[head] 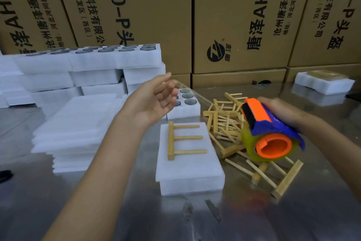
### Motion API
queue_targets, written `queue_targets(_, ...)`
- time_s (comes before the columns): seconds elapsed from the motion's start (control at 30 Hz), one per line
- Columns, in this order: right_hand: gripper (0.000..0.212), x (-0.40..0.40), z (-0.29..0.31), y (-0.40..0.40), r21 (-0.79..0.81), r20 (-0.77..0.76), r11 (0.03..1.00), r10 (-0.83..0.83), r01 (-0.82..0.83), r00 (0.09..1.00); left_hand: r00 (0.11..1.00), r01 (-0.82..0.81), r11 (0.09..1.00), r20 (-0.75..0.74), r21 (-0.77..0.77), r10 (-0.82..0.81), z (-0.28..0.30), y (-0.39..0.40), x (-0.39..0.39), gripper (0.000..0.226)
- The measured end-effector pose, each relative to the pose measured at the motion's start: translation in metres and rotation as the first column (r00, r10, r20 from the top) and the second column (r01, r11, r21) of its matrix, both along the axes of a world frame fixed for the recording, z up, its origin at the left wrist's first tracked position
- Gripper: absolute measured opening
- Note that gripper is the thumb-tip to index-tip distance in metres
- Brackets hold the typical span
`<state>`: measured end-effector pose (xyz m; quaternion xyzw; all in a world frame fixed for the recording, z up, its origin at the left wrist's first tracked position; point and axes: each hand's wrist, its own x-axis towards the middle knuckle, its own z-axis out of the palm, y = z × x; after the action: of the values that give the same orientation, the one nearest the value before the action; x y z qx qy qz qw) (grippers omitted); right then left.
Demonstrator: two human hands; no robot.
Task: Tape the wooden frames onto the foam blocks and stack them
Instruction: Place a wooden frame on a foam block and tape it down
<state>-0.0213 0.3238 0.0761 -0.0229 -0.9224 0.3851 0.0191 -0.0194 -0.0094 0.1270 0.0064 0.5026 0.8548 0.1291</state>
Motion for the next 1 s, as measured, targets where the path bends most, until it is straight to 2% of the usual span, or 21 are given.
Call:
queue_targets(0.07,0.026,0.005,0.000,-0.003,0.085,0.013,0.996,0.014,-0.015,1.000,1.000,0.021,0.998,-0.010,0.058,-0.020,0.009,0.006,0.001,0.029)
queue_targets(0.13,0.026,0.008,-0.004,-0.004,0.017,-0.011,1.000,0.023,-0.023,1.000,1.000,0.013,0.994,-0.027,0.110,-0.010,0.018,0.010,0.005,0.024)
queue_targets(0.2,0.033,0.010,-0.010,-0.005,-0.093,-0.035,0.996,-0.015,0.012,0.999,0.999,-0.006,0.985,-0.038,0.172,0.013,0.025,0.014,0.011,0.021)
queue_targets(0.3,0.035,0.014,-0.020,-0.008,-0.164,-0.074,0.984,-0.086,0.073,0.994,0.999,-0.028,0.967,-0.035,0.255,0.038,0.030,0.022,0.020,0.022)
queue_targets(0.4,0.050,0.011,-0.029,-0.013,-0.236,-0.049,0.958,-0.176,0.160,0.983,0.998,0.003,0.958,-0.055,0.288,0.013,0.032,0.033,0.030,0.020)
queue_targets(0.5,0.057,0.010,-0.035,-0.019,-0.255,-0.055,0.943,-0.234,0.213,0.971,0.998,0.021,0.948,-0.067,0.316,0.000,0.036,0.044,0.040,0.022)
queue_targets(0.6,0.050,0.012,-0.037,-0.025,-0.244,-0.159,0.949,-0.240,0.198,0.958,0.997,0.024,0.938,-0.073,0.345,0.001,0.039,0.051,0.047,0.019)
queue_targets(0.73,0.047,0.013,-0.038,-0.026,-0.305,-0.251,0.923,-0.314,0.233,0.916,0.995,0.029,0.941,-0.104,0.337,0.007,0.039,0.051,0.053,0.016)
queue_targets(0.87,0.043,0.008,-0.033,-0.018,-0.497,-0.182,0.795,-0.487,0.347,0.854,0.981,0.085,0.971,-0.191,0.225,-0.041,0.028,0.044,0.064,0.011)
queue_targets(1.0,0.044,0.006,-0.028,-0.009,-0.455,-0.138,0.811,-0.472,0.367,0.871,0.982,0.037,0.986,-0.188,0.160,-0.007,0.011,0.031,0.063,0.009)
